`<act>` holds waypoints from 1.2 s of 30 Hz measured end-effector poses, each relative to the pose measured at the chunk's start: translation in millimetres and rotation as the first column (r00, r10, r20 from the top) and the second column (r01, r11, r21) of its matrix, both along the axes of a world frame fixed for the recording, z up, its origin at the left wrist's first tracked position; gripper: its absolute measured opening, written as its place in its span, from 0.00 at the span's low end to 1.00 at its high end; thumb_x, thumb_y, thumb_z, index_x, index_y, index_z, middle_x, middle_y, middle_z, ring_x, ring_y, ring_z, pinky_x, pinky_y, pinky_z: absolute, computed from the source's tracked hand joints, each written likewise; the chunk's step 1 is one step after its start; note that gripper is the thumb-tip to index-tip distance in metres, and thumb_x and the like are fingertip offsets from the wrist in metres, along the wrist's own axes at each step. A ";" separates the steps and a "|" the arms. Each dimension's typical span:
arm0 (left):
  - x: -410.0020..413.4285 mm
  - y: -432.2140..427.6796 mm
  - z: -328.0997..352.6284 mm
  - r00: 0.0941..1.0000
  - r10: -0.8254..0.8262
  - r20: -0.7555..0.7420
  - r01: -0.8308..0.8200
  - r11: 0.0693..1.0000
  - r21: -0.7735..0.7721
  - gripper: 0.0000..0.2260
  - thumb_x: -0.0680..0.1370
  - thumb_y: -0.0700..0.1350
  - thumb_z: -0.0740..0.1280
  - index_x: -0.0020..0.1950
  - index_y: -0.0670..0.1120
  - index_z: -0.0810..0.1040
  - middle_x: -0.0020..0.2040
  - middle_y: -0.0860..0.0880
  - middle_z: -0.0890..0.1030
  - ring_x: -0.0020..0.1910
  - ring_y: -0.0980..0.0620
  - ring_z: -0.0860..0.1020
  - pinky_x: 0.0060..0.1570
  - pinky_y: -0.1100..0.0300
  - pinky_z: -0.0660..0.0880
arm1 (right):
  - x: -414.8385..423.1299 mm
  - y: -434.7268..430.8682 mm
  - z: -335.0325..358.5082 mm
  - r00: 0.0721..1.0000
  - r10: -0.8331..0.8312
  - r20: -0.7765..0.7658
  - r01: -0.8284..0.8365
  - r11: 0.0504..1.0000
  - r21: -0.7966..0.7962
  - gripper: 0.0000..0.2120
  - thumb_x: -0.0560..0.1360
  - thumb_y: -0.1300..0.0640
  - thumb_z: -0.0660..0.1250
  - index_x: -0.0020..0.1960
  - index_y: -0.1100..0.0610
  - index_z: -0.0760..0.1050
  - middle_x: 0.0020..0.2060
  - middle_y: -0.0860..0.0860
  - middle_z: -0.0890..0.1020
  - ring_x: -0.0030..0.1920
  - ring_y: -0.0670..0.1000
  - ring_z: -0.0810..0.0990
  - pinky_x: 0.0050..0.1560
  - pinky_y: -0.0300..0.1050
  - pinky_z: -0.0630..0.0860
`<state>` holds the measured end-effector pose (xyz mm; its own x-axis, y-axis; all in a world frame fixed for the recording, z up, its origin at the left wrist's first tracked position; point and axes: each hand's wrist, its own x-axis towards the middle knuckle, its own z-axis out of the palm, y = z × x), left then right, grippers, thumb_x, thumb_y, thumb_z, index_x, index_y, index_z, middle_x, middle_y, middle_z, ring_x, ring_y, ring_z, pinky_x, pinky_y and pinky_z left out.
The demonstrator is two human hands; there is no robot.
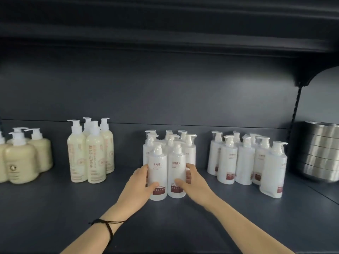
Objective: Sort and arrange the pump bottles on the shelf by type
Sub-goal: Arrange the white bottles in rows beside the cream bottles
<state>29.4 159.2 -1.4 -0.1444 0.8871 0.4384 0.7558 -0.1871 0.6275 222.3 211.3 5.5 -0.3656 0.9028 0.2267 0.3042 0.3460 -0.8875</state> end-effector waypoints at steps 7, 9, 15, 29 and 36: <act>-23.4 9.4 0.0 0.998 0.023 0.056 -0.020 0.998 -0.055 0.26 0.75 0.48 0.69 0.71 0.51 0.66 0.64 0.54 0.75 0.59 0.56 0.76 0.62 0.54 0.74 | -16.9 3.9 -3.3 0.998 -0.056 0.000 0.056 0.998 0.030 0.21 0.77 0.59 0.67 0.61 0.42 0.61 0.51 0.34 0.74 0.50 0.35 0.75 0.42 0.27 0.72; -29.1 12.4 -0.3 0.997 0.029 0.078 -0.025 0.998 -0.060 0.26 0.75 0.47 0.69 0.72 0.49 0.66 0.64 0.53 0.75 0.59 0.55 0.76 0.62 0.56 0.74 | -18.3 3.5 -3.6 0.998 -0.064 -0.003 0.064 0.998 0.022 0.21 0.77 0.59 0.66 0.61 0.41 0.61 0.51 0.34 0.74 0.51 0.34 0.75 0.43 0.27 0.72; -39.0 15.3 -1.9 0.995 -0.019 0.098 0.027 0.997 -0.074 0.26 0.74 0.48 0.70 0.71 0.50 0.67 0.64 0.54 0.76 0.59 0.57 0.76 0.61 0.59 0.74 | -25.9 0.9 -5.8 0.995 -0.102 -0.009 0.102 0.995 0.003 0.23 0.77 0.58 0.67 0.63 0.38 0.62 0.53 0.35 0.75 0.57 0.41 0.77 0.54 0.32 0.72; -27.9 -20.4 15.2 0.764 0.028 -0.644 0.024 0.997 0.071 0.15 0.81 0.54 0.54 0.41 0.48 0.72 0.39 0.53 0.74 0.36 0.55 0.72 0.34 0.62 0.65 | -7.1 -21.0 0.5 0.863 -0.309 0.399 0.274 0.951 0.143 0.18 0.76 0.52 0.62 0.65 0.53 0.71 0.61 0.49 0.75 0.55 0.48 0.76 0.51 0.41 0.74; 48.7 -16.6 7.5 0.561 -0.128 -0.818 0.364 0.926 0.105 0.17 0.78 0.57 0.55 0.55 0.47 0.73 0.50 0.48 0.76 0.50 0.48 0.74 0.44 0.54 0.66 | 57.7 -44.3 5.2 0.435 -0.532 0.727 0.173 0.841 0.512 0.16 0.77 0.51 0.60 0.63 0.54 0.70 0.59 0.51 0.74 0.58 0.55 0.74 0.55 0.48 0.71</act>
<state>78.1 142.6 6.1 0.5678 0.6832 0.4591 0.8225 -0.4935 -0.2828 280.0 167.0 10.7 -0.2034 0.9318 0.3005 0.9764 0.2159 -0.0085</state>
